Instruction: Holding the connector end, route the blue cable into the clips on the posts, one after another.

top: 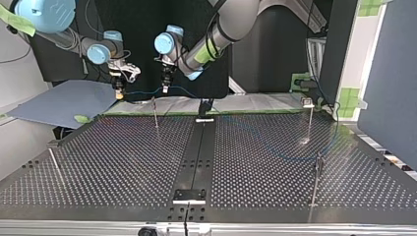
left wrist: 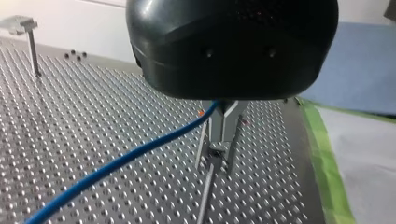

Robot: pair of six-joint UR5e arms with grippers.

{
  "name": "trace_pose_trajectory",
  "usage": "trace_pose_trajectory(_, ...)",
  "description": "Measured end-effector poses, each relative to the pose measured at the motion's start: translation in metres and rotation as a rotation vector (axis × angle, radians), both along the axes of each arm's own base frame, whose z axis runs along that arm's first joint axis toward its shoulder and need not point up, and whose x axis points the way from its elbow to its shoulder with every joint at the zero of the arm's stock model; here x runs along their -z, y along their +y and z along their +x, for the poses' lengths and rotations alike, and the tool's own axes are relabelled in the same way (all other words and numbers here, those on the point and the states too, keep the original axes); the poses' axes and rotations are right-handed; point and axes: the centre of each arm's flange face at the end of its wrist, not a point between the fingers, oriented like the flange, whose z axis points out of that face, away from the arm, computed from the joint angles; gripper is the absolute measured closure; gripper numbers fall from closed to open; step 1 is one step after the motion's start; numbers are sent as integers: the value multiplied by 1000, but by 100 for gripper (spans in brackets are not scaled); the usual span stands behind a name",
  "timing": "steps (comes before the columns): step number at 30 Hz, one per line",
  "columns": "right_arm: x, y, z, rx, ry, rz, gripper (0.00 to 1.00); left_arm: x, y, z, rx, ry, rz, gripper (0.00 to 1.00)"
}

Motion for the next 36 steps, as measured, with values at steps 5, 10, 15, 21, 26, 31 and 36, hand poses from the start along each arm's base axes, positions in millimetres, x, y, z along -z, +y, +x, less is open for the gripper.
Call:
trace_pose_trajectory(5,-3,-9,-7,10,-11,-9,100,-10,-11,6,31,-14,-22,100)
trace_pose_trajectory(10,-7,-18,-12,10,-23,-22,100,-3,-16,12,46,-5,-22,100)
trace_pose_trajectory(15,-8,-20,-13,-7,-39,-27,100,13,-18,13,54,19,-4,100)
trace_pose_trajectory(21,-9,-22,-13,-16,-43,-32,100,12,-24,27,58,15,-26,100)
trace_pose_trajectory(26,-9,-22,-12,-26,-44,-34,100,5,-25,38,60,5,-47,100)
trace_pose_trajectory(31,-10,-23,-7,-50,-36,-42,100,3,-24,43,60,9,-50,100)
trace_pose_trajectory(36,-13,-27,-5,-61,-37,-49,100,4,-22,43,54,18,-40,100)
